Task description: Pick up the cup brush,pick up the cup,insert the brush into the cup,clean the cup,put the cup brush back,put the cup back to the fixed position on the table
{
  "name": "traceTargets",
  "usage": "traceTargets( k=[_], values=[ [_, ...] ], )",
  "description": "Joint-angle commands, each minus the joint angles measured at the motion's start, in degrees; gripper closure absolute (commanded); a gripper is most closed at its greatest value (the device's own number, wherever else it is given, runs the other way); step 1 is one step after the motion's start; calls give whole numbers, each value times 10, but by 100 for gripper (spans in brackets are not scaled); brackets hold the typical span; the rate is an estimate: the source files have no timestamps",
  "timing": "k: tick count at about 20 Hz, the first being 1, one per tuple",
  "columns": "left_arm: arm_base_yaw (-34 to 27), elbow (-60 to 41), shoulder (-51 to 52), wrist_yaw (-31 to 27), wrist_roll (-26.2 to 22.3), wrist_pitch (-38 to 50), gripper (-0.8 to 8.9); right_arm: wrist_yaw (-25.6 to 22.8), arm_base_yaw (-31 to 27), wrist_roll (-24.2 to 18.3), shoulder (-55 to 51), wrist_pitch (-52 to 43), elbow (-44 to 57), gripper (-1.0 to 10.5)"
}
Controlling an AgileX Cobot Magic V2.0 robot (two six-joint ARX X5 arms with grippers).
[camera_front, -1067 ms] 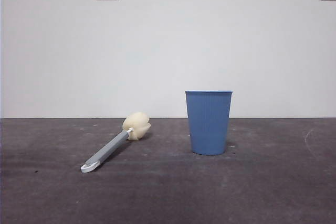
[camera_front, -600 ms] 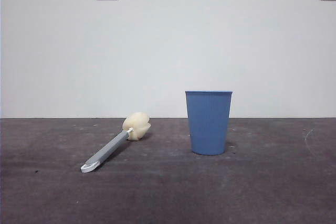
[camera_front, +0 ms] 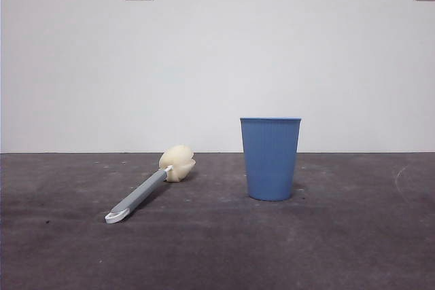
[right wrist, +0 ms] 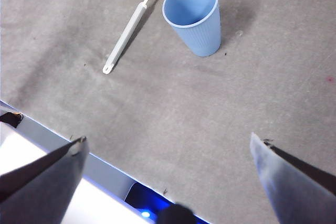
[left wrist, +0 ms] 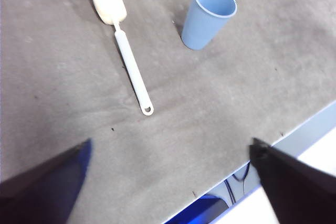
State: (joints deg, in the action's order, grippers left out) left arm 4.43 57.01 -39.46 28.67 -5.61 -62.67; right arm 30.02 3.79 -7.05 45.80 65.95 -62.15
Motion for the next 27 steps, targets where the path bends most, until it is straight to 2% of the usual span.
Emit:
traceTargets(
  k=[1, 3, 5, 10, 13, 17, 20, 27],
  values=[
    [19, 0, -30, -1, 7, 24, 178, 1, 1, 3, 3, -11, -2, 350],
    [46, 0, -67, -7, 26, 64, 179, 0, 1, 14, 8, -17, -2, 350],
    [85, 0, -109, -47, 46, 106, 178, 0, 1, 23, 15, -16, -2, 350],
    [204, 0, -241, -202, 107, 200, 179, 0, 1, 33, 26, -16, -2, 350],
    [248, 0, -325, -265, 142, 256, 180, 0, 1, 36, 26, -16, -2, 350],
    [275, 0, -428, -293, 177, 316, 185, 0, 1, 37, 26, -16, -2, 350],
    [285, 0, -485, -320, 183, 348, 185, 0, 1, 40, 26, -16, -2, 350],
    [287, 0, -550, -347, 212, 375, 186, 0, 1, 45, 26, -16, -2, 350]
  ],
)
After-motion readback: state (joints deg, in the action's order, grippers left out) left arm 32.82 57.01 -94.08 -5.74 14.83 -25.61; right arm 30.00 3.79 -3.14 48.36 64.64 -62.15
